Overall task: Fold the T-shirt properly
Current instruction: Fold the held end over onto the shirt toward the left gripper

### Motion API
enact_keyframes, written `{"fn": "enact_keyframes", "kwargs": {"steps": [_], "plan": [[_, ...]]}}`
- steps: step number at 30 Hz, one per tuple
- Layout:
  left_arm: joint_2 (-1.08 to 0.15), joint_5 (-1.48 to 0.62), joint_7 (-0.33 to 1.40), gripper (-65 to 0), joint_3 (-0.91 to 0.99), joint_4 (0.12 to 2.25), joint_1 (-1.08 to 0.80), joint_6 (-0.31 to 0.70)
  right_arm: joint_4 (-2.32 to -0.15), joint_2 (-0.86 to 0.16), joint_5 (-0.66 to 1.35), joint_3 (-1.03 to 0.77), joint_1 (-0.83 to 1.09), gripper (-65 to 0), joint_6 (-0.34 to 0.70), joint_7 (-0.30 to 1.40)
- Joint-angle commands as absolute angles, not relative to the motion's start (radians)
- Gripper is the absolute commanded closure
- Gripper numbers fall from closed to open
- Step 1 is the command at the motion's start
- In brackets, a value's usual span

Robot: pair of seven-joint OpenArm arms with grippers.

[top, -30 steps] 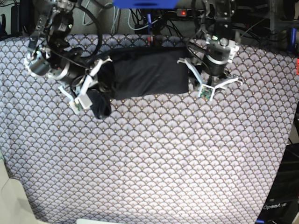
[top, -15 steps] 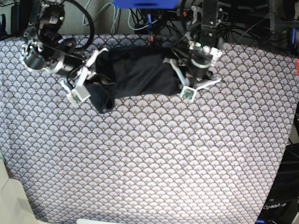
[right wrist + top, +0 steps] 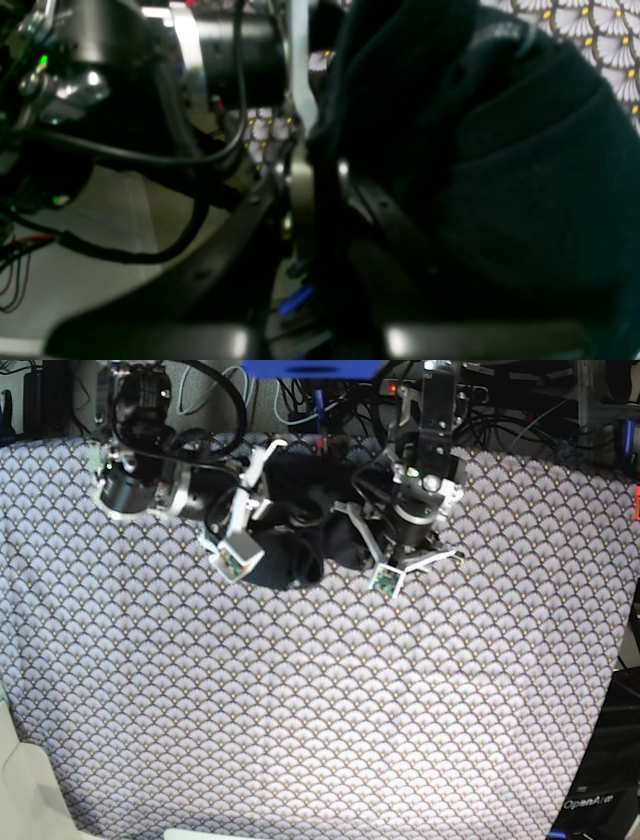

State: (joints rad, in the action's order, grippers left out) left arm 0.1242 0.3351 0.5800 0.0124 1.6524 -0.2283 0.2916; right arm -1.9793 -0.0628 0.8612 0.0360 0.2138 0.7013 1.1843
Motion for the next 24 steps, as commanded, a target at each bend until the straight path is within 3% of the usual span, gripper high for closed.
{"fn": "enact_keyframes", "kwargs": {"steps": [1, 10, 24], "plan": [[0.127, 0.326, 0.562, -23.9, 0.013, 1.67, -0.231, 0.292, -1.994, -0.051, 0.9, 0.051, 0.193, -0.8, 0.698, 1.158], [0.12, 0.328, 0.561, -23.9, 0.033, 1.77, -0.262, 0.292, -1.991, -0.028, 0.9, 0.179, 0.157, -0.8, 0.698, 1.15], [0.124, 0.32, 0.561, -23.9, 0.22, 1.951, -0.334, 0.303, -1.985, -0.016, 0.895, 0.196, 0.111, -0.8, 0.698, 1.158]]}}
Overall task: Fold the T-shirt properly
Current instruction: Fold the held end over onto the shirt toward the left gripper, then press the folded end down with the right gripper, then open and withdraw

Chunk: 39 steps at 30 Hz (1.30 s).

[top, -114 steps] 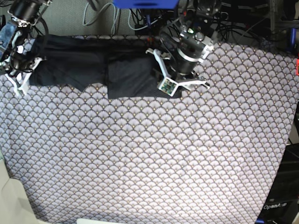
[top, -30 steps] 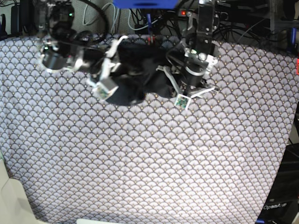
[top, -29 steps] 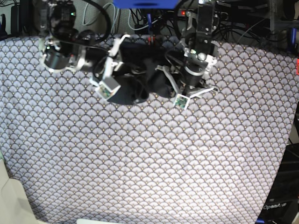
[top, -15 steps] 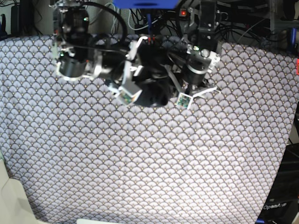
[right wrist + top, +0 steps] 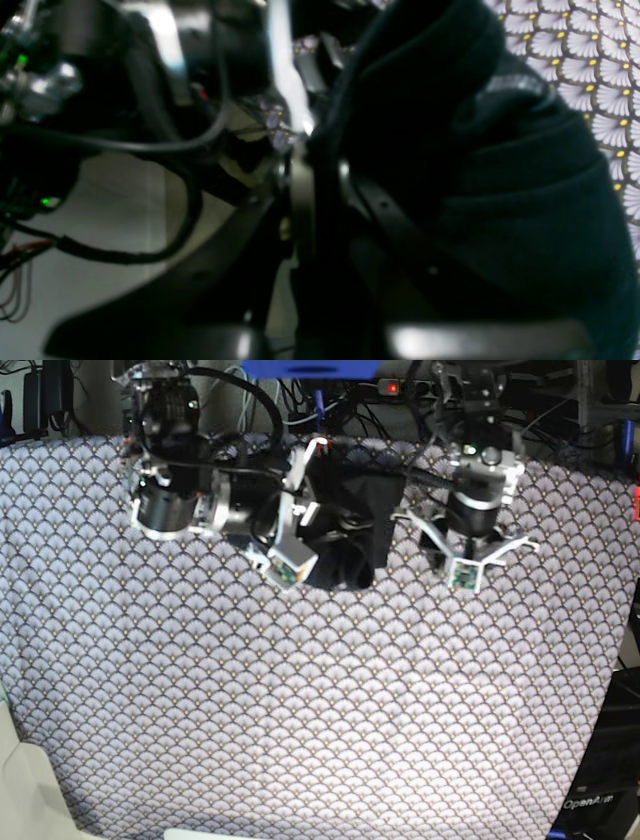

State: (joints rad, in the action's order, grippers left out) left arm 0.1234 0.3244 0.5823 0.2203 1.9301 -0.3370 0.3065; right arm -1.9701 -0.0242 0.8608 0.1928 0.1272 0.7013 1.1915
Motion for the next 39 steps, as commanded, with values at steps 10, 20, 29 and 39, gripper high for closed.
{"fn": "enact_keyframes", "kwargs": {"steps": [10, 20, 29, 39], "plan": [[0.131, 0.317, 0.553, -23.9, 0.36, 1.948, -0.377, 0.398, -1.965, -0.019, 0.895, 0.298, 0.028, -0.8, 0.698, 1.155], [0.157, 0.317, 0.553, -23.9, 0.447, 1.948, -0.351, 0.51, -1.902, -0.016, 0.895, 0.341, -0.01, -0.8, 0.698, 1.148], [0.157, 0.317, 0.553, -23.9, 0.447, 1.948, -0.352, 0.51, -1.883, -0.022, 0.895, 0.338, -0.012, -1.2, 0.698, 1.148], [0.157, 0.318, 0.553, -23.9, 0.447, 1.949, -0.354, 0.51, -1.824, -0.113, 0.897, 0.338, -0.021, -5.0, 0.698, 1.089]]}}
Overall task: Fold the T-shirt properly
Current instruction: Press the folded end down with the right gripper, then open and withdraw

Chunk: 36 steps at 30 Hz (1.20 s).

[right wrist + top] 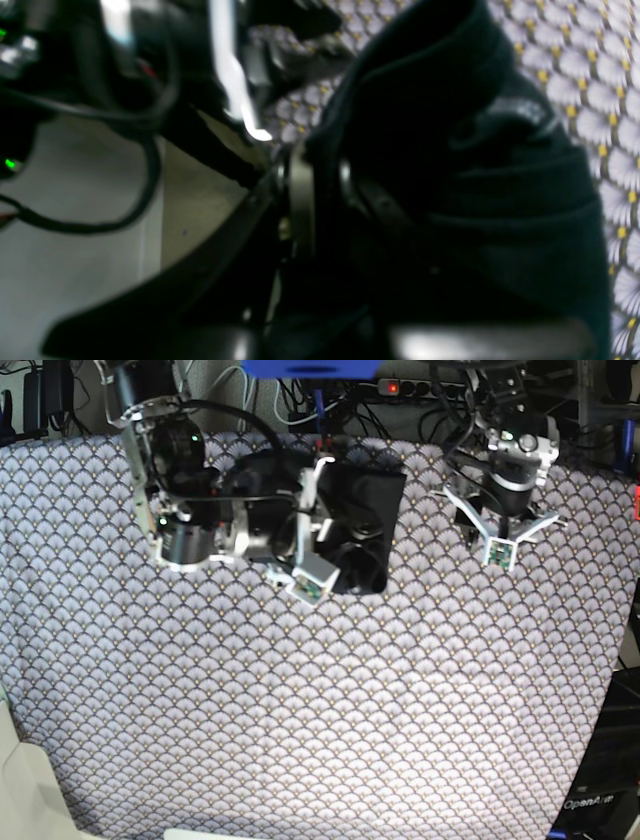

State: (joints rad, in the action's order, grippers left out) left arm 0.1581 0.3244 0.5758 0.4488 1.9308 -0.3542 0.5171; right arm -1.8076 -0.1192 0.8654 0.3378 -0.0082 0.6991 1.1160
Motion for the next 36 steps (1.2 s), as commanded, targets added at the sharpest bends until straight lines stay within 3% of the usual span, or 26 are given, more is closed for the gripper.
{"fn": "enact_keyframes", "kwargs": {"steps": [1, 10, 18, 36], "plan": [[0.157, 0.318, 0.553, -23.9, 0.447, 1.949, -0.354, 0.51, -1.816, -0.114, 0.897, 0.338, -0.018, -5.0, 0.698, 1.084], [0.157, 0.318, 0.553, -23.9, 0.447, 1.949, -0.354, 0.51, -1.768, -0.113, 0.897, 0.341, -0.025, -5.7, 0.698, 1.084], [0.157, 0.317, 0.552, -23.9, 0.447, 1.949, -0.352, 0.512, -1.768, -0.113, 0.898, 0.341, -0.025, -19.9, 0.698, 1.09], [0.157, 0.295, 0.552, -23.9, 0.443, 1.949, -0.348, 0.513, -1.77, -0.107, 0.9, 0.341, -0.081, -25.9, 0.698, 1.179]]}}
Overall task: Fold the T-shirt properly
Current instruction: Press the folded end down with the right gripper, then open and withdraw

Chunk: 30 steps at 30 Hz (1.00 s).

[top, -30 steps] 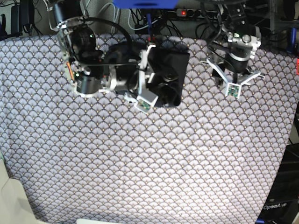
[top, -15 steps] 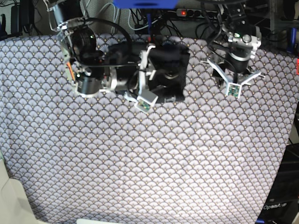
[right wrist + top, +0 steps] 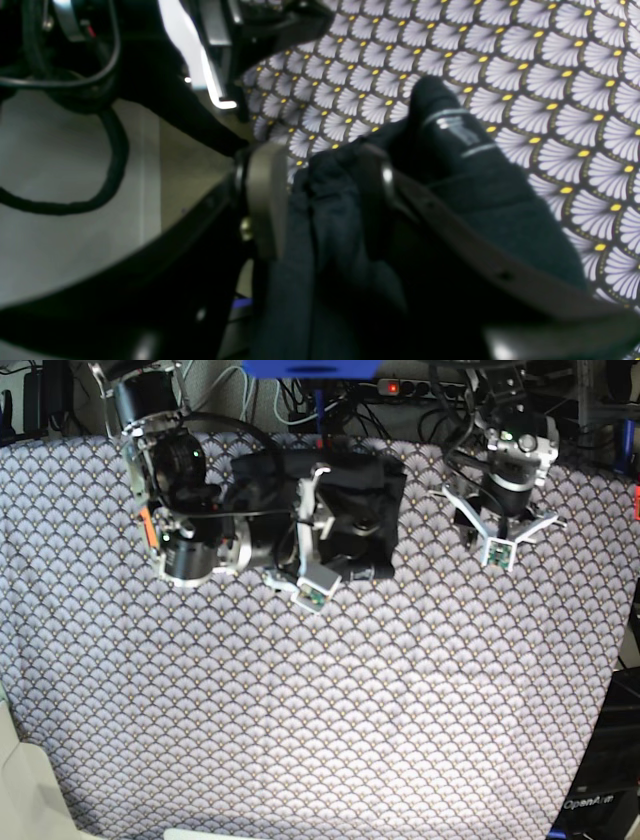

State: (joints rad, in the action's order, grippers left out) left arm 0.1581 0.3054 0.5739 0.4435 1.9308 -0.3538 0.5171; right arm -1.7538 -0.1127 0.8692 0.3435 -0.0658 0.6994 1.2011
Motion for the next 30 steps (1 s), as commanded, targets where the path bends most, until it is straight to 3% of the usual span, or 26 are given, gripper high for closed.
{"fn": "enact_keyframes", "kwargs": {"steps": [1, 12, 30], "plan": [[0.157, 0.269, 0.552, -23.9, 0.446, 1.949, -0.349, 0.513, -1.77, -0.107, 0.9, 0.341, -0.081, -26.2, 0.698, 1.179], [0.105, 0.044, 0.558, -23.9, 0.447, 1.991, -0.384, 0.513, -1.774, -0.113, 0.897, 0.341, -0.105, -26.3, 0.698, 1.241], [0.101, 0.025, 0.553, -23.9, 0.44, 1.998, -0.367, 0.513, -1.776, -0.234, 0.898, 0.337, -0.127, -25.9, 0.698, 1.236]]}}
